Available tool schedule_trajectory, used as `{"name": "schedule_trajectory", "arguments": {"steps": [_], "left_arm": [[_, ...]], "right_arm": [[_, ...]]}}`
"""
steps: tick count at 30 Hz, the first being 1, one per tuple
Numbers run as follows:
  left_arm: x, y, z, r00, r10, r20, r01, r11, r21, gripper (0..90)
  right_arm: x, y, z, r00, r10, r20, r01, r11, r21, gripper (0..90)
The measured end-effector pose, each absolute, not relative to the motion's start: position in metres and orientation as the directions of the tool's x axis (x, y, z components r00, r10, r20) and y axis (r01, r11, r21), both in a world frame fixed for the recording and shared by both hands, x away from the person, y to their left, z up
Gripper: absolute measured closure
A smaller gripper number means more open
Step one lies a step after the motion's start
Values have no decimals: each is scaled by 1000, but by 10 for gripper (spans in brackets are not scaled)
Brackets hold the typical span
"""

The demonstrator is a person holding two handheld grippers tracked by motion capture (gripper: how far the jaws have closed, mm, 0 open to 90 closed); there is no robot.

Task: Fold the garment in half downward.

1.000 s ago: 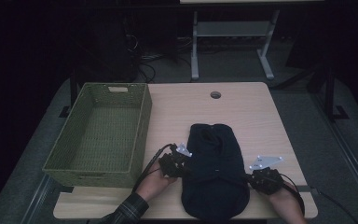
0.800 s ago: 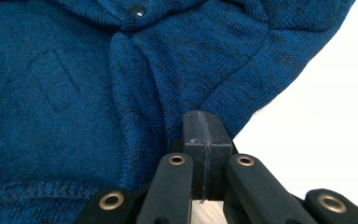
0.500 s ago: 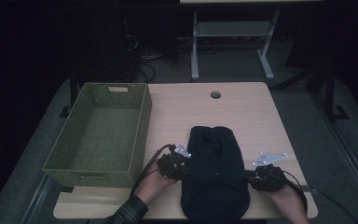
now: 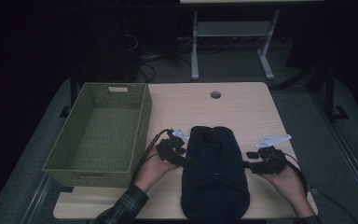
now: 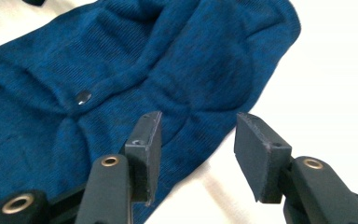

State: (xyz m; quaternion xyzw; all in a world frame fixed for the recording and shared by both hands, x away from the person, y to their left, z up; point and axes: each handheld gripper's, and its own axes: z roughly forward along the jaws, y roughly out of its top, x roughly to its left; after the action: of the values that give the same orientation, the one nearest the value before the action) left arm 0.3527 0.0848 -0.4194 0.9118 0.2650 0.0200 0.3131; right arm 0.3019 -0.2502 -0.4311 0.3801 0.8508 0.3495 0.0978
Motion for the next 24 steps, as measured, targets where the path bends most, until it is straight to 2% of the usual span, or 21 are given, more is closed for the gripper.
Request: {"name": "schedule_trajectory", "arguments": {"steps": [15, 24], "left_arm": [[404, 77, -395, 804, 591, -72, 497, -600, 627, 417], [437, 68, -402, 790, 611, -56, 511, -604, 611, 399]], "right_arm": [[354, -244, -414, -698, 709, 96, 563, 462, 685, 465], [384, -235, -408, -698, 709, 96, 554, 450, 701, 452]]}}
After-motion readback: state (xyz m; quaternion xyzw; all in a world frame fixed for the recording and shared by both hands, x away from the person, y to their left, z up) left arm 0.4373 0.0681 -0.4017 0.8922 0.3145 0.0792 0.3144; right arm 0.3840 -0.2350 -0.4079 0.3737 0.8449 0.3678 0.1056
